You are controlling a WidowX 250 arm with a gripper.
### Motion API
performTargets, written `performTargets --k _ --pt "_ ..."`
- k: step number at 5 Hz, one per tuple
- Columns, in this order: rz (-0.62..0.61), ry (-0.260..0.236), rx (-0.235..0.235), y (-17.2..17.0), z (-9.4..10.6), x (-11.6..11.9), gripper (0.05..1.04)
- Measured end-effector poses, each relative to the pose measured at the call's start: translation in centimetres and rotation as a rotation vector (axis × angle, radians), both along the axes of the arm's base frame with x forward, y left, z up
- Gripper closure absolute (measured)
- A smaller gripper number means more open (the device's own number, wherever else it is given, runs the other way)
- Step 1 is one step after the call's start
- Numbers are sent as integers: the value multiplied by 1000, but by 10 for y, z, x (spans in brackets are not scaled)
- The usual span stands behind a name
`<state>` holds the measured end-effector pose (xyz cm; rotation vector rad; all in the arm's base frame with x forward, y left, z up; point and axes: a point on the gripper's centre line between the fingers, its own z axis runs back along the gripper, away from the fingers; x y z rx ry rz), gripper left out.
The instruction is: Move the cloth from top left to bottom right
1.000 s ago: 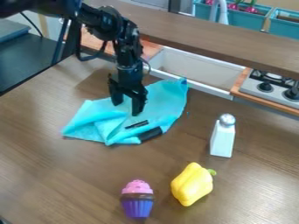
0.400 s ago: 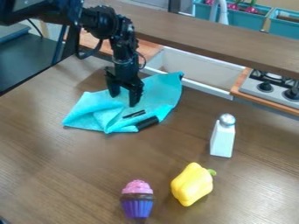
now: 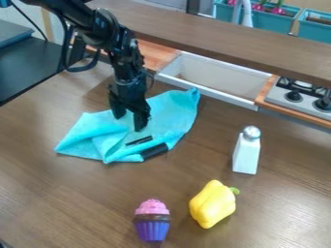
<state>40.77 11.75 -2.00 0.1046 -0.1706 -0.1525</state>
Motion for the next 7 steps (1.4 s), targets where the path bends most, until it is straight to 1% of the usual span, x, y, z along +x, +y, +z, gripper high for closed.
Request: performTargets --k 1,3,4,5,6,7 --pt "-38 -9 10 -8 1 -13 82" --pt "-159 -27 37 -26 -1 -50 82" --pt "-248 -27 33 -41 -1 -79 85" --pt "-299 -18 26 -50 -1 -101 85" --pt "-320 -18 29 -54 -1 -111 85" --pt "-302 -21 46 -48 0 -100 85"
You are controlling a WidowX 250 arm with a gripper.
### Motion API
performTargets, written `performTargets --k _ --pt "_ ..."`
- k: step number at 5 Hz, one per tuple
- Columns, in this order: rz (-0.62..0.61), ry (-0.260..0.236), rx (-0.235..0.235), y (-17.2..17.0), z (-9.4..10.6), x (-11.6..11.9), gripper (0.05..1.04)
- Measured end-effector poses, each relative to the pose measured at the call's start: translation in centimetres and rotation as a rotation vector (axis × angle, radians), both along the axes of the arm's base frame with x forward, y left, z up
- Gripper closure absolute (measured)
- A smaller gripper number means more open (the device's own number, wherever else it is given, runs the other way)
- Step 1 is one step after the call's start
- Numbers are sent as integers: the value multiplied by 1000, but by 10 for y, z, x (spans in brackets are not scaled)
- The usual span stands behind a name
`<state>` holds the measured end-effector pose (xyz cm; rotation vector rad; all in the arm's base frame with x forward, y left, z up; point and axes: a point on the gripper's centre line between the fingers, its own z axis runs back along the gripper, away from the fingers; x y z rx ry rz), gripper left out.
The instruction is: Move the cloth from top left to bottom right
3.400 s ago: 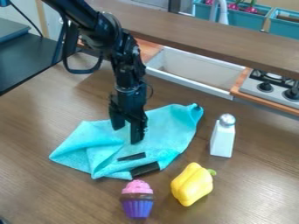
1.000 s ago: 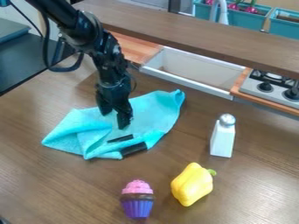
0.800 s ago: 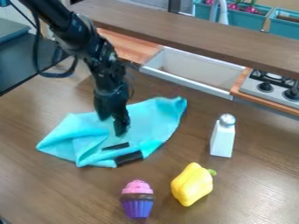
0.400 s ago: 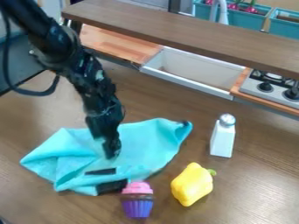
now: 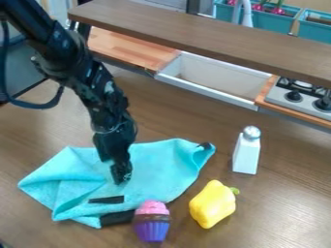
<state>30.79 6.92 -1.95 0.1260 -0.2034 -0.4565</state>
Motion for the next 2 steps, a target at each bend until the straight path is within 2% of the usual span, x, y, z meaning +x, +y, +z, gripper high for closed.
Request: performTargets --k 2 --pt "146 -3 15 30 -1 58 85"
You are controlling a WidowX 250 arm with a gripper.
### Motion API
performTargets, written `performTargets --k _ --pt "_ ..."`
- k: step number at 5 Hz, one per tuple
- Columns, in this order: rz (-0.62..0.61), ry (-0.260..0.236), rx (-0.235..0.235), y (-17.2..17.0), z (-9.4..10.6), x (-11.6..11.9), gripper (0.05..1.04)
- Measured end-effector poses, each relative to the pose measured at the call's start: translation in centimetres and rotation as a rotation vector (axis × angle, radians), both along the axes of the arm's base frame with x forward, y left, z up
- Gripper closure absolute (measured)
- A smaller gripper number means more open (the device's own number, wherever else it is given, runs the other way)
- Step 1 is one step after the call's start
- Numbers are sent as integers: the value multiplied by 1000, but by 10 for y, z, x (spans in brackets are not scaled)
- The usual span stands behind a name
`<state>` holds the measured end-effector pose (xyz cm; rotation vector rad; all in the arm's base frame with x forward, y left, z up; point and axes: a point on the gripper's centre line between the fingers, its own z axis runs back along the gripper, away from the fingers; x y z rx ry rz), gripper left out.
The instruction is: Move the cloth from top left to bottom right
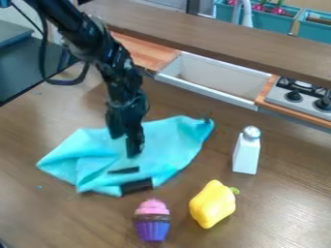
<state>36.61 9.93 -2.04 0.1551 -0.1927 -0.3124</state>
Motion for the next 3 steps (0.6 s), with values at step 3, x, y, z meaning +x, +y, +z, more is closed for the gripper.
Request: performTargets --k 3 --pt "152 0 -5 39 1 49 85"
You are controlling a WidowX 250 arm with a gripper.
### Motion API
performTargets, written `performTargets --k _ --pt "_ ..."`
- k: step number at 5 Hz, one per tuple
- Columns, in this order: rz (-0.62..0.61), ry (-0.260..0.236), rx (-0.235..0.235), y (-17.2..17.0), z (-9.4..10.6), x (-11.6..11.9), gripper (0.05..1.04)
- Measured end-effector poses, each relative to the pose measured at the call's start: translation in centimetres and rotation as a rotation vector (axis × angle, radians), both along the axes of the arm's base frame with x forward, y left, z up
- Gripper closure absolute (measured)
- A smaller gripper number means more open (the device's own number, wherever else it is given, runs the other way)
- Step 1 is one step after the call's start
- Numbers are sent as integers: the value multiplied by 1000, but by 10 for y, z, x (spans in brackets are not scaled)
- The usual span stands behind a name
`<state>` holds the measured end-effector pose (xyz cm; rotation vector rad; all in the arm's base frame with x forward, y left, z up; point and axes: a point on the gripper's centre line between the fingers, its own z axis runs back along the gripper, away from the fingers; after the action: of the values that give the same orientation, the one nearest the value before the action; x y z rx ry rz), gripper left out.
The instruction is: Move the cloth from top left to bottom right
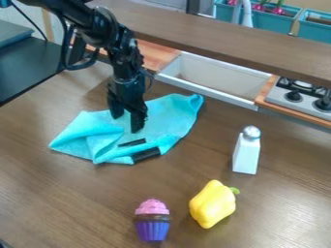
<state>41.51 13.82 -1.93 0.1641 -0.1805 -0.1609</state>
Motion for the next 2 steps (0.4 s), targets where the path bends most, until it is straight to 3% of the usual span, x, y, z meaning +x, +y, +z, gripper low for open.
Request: performTargets --k 2 --pt "77 -4 -10 19 2 20 84"
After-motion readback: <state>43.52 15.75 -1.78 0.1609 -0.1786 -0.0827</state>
